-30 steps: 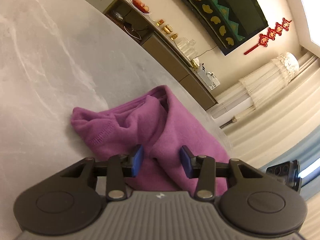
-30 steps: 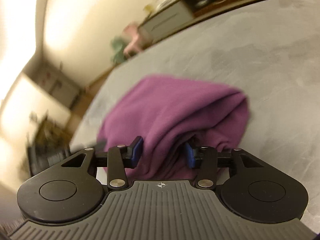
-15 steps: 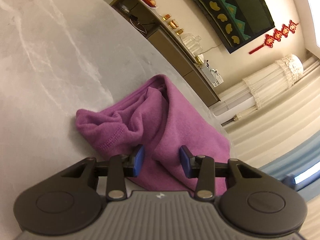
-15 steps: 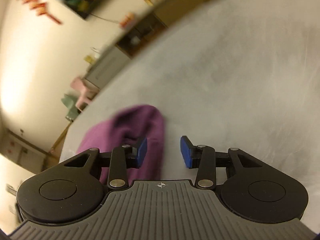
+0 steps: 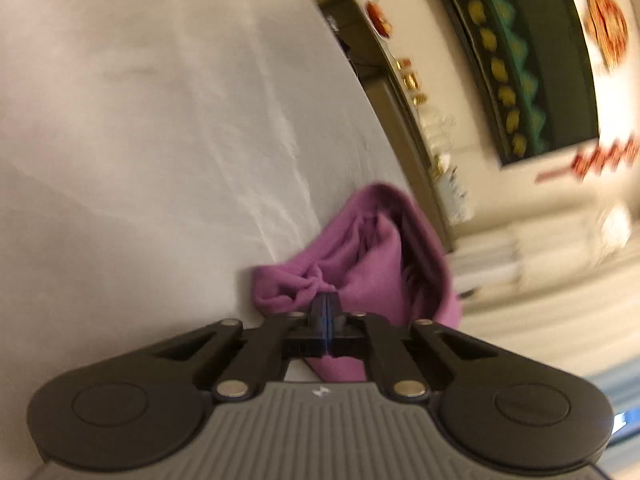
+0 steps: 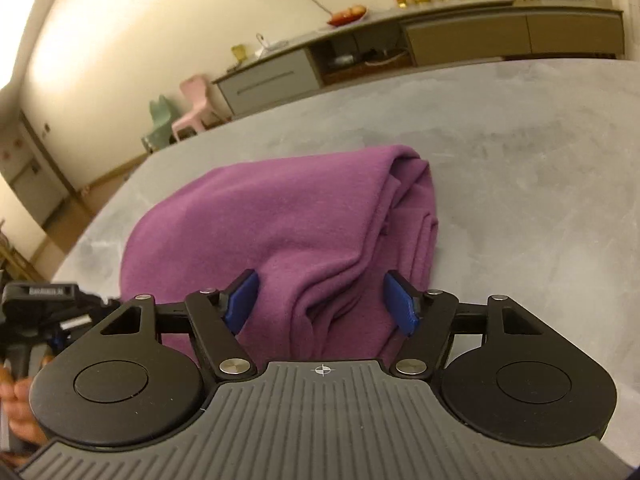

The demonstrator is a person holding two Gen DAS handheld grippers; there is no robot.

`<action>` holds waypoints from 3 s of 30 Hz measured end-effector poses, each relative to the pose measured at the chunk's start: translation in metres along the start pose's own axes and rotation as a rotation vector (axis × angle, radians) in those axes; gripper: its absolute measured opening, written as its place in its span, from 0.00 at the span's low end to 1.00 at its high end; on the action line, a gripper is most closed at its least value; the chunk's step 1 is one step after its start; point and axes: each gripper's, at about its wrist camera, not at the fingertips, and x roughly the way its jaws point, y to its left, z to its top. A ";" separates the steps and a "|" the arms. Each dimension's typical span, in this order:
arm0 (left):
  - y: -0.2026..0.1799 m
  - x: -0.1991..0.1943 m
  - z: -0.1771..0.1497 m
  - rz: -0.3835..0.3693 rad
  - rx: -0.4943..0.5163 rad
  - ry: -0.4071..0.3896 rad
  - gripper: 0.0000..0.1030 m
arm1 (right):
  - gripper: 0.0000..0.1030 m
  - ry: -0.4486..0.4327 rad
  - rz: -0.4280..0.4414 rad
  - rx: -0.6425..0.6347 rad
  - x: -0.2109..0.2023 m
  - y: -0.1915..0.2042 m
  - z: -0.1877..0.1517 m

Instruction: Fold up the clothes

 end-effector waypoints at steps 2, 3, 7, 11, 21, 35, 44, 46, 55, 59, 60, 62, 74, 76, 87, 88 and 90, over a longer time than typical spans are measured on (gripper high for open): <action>-0.015 -0.004 -0.001 -0.010 0.055 -0.020 0.19 | 0.52 -0.015 0.001 -0.059 -0.026 0.008 0.003; -0.025 -0.006 -0.003 -0.017 0.097 -0.033 0.25 | 0.52 -0.055 0.000 -0.093 -0.040 0.013 0.006; -0.072 -0.003 -0.010 -0.024 0.302 -0.065 0.55 | 0.53 -0.186 -0.049 -0.178 -0.050 0.034 0.038; -0.103 0.042 -0.008 -0.003 0.443 0.029 0.61 | 0.52 -0.112 -0.092 -0.192 -0.005 0.029 0.059; -0.069 0.023 0.010 -0.013 0.255 -0.059 0.61 | 0.56 -0.086 -0.163 -0.236 -0.018 0.040 0.040; -0.036 0.000 -0.008 0.037 0.173 -0.023 0.58 | 0.28 -0.017 -0.334 -0.933 0.021 0.165 -0.051; -0.032 -0.007 -0.011 0.022 0.142 -0.011 0.58 | 0.02 -0.144 -0.263 -1.260 0.002 0.178 -0.099; -0.033 -0.005 -0.012 0.020 0.149 -0.005 0.58 | 0.02 -0.144 -0.269 -1.293 0.004 0.174 -0.104; -0.054 -0.021 -0.024 -0.016 0.225 0.004 0.58 | 0.44 -0.141 -0.204 -0.994 -0.034 0.149 -0.085; -0.070 -0.020 -0.046 -0.025 0.343 0.045 0.59 | 0.46 -0.133 -0.140 -0.542 -0.066 0.111 -0.060; -0.072 -0.015 -0.052 -0.016 0.367 0.064 0.58 | 0.43 -0.123 -0.135 -0.497 -0.064 0.102 -0.060; -0.073 -0.006 -0.063 0.012 0.406 0.094 0.58 | 0.37 -0.099 -0.132 -0.428 -0.061 0.086 -0.064; -0.061 -0.004 -0.069 0.002 0.388 0.107 0.51 | 0.35 -0.007 0.126 0.157 -0.046 0.013 -0.053; -0.061 -0.005 -0.069 0.004 0.380 0.100 0.47 | 0.17 0.009 0.123 0.117 -0.040 0.017 -0.051; -0.067 -0.012 -0.062 -0.041 0.384 0.055 0.21 | 0.08 0.029 0.190 0.009 -0.051 0.004 -0.057; -0.068 -0.012 -0.064 -0.043 0.393 0.049 0.15 | 0.08 0.030 0.202 0.022 -0.050 0.001 -0.058; -0.072 -0.020 -0.070 -0.054 0.415 0.020 0.12 | 0.08 0.022 0.246 0.092 -0.052 -0.008 -0.060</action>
